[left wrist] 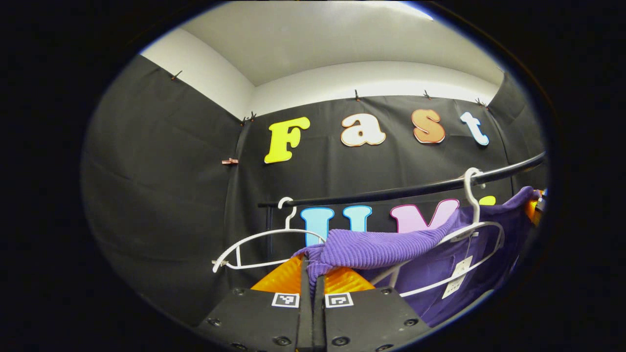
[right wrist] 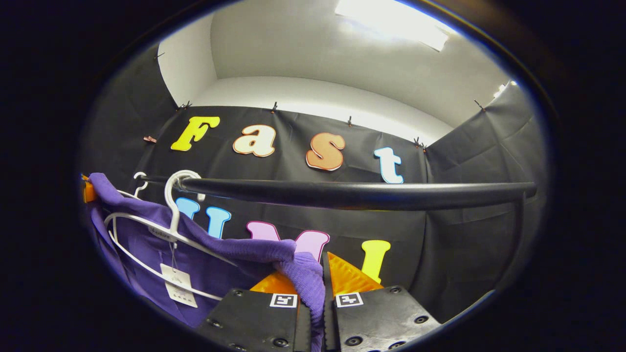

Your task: Grasp the clothes on the hanger with both hands and then place them into the laundry hamper below.

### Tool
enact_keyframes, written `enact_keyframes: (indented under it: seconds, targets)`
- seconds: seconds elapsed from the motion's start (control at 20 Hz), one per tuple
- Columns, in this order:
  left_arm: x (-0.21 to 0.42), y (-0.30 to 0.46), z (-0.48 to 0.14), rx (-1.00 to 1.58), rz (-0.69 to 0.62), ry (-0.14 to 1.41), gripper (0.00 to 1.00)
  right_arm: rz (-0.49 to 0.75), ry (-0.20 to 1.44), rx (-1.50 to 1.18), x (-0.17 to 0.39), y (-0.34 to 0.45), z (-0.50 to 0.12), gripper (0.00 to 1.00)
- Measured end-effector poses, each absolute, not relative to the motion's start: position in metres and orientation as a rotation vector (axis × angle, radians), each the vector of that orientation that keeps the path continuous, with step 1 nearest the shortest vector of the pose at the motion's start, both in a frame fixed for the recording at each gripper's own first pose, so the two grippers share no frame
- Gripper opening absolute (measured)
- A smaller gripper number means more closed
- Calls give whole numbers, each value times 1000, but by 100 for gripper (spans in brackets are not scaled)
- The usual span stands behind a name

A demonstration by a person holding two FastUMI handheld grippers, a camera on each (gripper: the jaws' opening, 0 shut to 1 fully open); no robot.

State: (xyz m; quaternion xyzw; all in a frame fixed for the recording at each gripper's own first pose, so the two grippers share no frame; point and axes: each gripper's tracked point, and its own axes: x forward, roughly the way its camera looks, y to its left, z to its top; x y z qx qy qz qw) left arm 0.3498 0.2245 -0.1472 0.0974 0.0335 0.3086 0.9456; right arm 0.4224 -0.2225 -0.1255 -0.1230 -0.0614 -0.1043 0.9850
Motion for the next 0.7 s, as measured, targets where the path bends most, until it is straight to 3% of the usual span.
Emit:
enact_keyframes:
  seconds: [0.1,0.15,0.2,0.6,0.65,0.7]
  targets:
    - [359,238,-170,208,620,127,5,-209,-136,-255,436,-220,-129,14]
    - [363,241,-184,210,613,158,5,-208,-137,-260,441,-219,-132,19]
    - [367,244,-197,205,608,189,5,-208,-139,-271,446,-218,-135,14]
    - [381,230,-258,169,547,268,5,-270,-89,-342,460,-246,-167,14]
    - [381,227,-266,160,541,278,5,-279,-87,-347,462,-249,-169,10]
    - [381,224,-272,151,534,290,5,-285,-85,-346,464,-251,-171,14]
